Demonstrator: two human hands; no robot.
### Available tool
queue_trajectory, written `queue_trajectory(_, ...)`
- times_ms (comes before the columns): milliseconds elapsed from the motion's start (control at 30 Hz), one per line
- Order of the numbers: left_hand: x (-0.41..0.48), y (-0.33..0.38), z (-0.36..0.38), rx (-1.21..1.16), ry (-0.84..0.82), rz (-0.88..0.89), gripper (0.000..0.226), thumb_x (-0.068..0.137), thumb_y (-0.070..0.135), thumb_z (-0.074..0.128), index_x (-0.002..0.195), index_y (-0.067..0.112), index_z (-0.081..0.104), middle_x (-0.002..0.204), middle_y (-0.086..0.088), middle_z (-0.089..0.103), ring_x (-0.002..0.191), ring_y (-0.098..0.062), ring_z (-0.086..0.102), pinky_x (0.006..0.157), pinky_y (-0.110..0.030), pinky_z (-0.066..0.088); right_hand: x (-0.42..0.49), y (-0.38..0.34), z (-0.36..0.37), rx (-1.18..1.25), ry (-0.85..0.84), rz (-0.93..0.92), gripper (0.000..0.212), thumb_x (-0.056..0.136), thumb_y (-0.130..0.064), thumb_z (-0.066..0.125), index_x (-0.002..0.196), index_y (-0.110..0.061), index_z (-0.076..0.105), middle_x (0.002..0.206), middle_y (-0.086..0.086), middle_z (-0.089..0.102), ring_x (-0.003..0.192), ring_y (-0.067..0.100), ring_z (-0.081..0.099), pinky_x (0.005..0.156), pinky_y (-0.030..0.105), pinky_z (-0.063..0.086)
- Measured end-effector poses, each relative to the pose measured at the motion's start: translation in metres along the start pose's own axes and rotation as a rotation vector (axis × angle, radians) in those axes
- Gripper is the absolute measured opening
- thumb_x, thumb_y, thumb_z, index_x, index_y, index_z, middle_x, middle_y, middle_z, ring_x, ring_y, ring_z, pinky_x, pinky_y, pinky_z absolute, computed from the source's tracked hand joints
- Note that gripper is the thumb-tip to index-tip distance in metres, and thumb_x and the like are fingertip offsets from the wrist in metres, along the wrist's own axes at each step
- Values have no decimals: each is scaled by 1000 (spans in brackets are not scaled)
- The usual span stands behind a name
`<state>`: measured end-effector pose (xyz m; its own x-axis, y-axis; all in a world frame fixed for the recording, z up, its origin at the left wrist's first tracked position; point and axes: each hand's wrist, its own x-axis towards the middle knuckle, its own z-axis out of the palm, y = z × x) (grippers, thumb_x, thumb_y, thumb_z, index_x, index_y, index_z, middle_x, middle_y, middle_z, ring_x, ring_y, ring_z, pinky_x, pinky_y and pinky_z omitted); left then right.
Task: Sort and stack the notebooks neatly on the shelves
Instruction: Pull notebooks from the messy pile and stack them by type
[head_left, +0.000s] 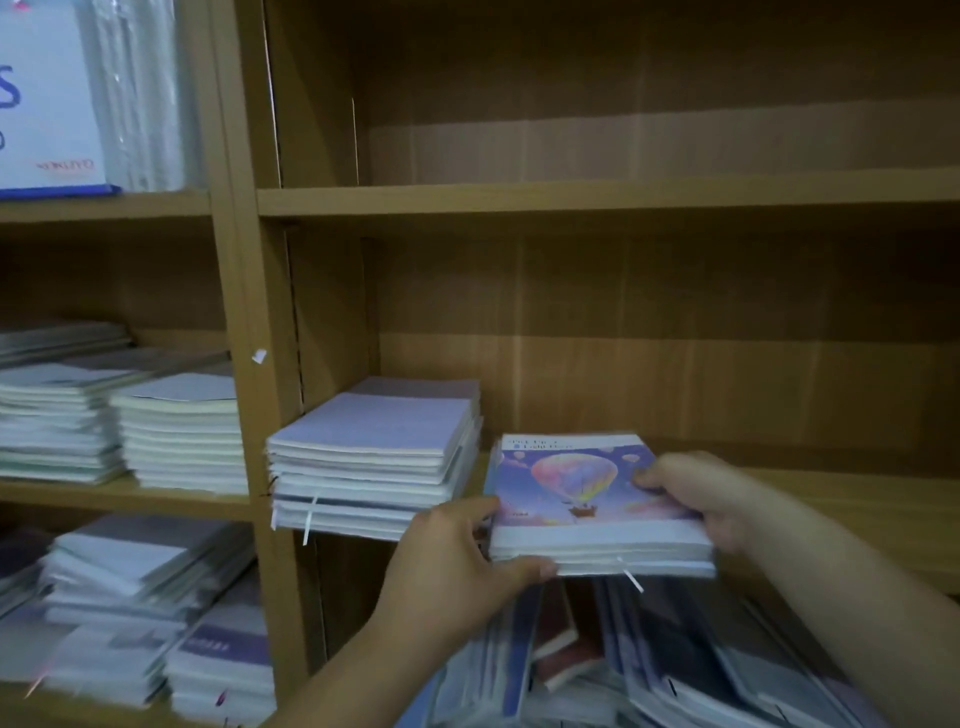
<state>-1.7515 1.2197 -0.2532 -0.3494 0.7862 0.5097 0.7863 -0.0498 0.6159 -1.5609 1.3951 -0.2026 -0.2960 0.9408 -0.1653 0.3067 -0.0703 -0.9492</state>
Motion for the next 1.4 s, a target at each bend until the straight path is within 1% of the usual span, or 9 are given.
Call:
queue_trajectory(133,-4,-10,11,240,64,46,48,73,76,64,102,37,68,87,18,65,82,-2,59,69,-28,54,-2,-3,3,-60,25,-37,14,89,4,61,100,8,68,88,25,73,62,28,68,64,34,56)
queue_trajectory(367,-12,-14,23,-516,77,-201,31,83,4,81,111,15,75,88,19,78,85,5,72,73,-9,54,-22,12,-2,-63,-108,-265,32,82,-23,85,98,-23,58,88,-12,65,77,3,63,60,9,48)
queue_trajectory(433,-12,-11,25,-633,92,-250,31,79,-4,82,101,16,72,81,16,78,78,4,72,68,-8,53,-22,20,-14,-130,-200,-263,96,59,-43,97,139,-15,50,118,-12,66,98,4,66,85,18,49)
queue_trajectory(500,-11,-12,28,-623,74,-230,35,76,0,87,101,18,71,84,11,78,79,1,73,68,-11,53,-25,28,-25,-278,-248,-324,125,45,-50,100,151,-22,41,130,-18,59,109,-1,62,97,21,43)
queue_trajectory(733,3,-19,30,-564,-46,-197,74,73,5,90,140,18,61,114,6,76,98,-7,74,85,-22,59,-12,48,-22,-466,-187,-503,100,43,-42,101,136,-33,62,135,-18,58,115,-8,54,92,3,33)
queue_trajectory(900,6,-14,47,-563,63,-199,56,80,1,83,129,23,69,105,10,78,88,-7,76,79,-21,60,5,52,-16,-412,-76,-517,90,49,-39,100,132,-28,66,129,-18,61,107,-4,59,78,-1,37)
queue_trajectory(1200,-6,-9,48,-684,-3,-263,57,87,-7,71,133,25,65,109,11,78,96,-8,74,91,-28,59,7,50,-12,-404,-66,-485,96,40,-49,100,129,-31,69,128,-17,64,115,4,60,98,21,40)
queue_trajectory(1333,-11,-11,30,-896,-7,-469,37,95,-8,52,115,14,73,102,-10,79,90,-22,76,81,-32,62,-5,54,-20,-395,-98,-517,95,36,-55,99,124,-33,71,122,-24,65,113,-2,60,102,22,41)
queue_trajectory(1400,-7,-10,25,-945,33,-542,15,100,12,60,109,8,72,96,-16,78,84,-28,77,75,-34,62,-6,52,-22,-392,-95,-497,93,36,-52,100,122,-32,72,120,-22,65,110,-3,60,98,21,42)
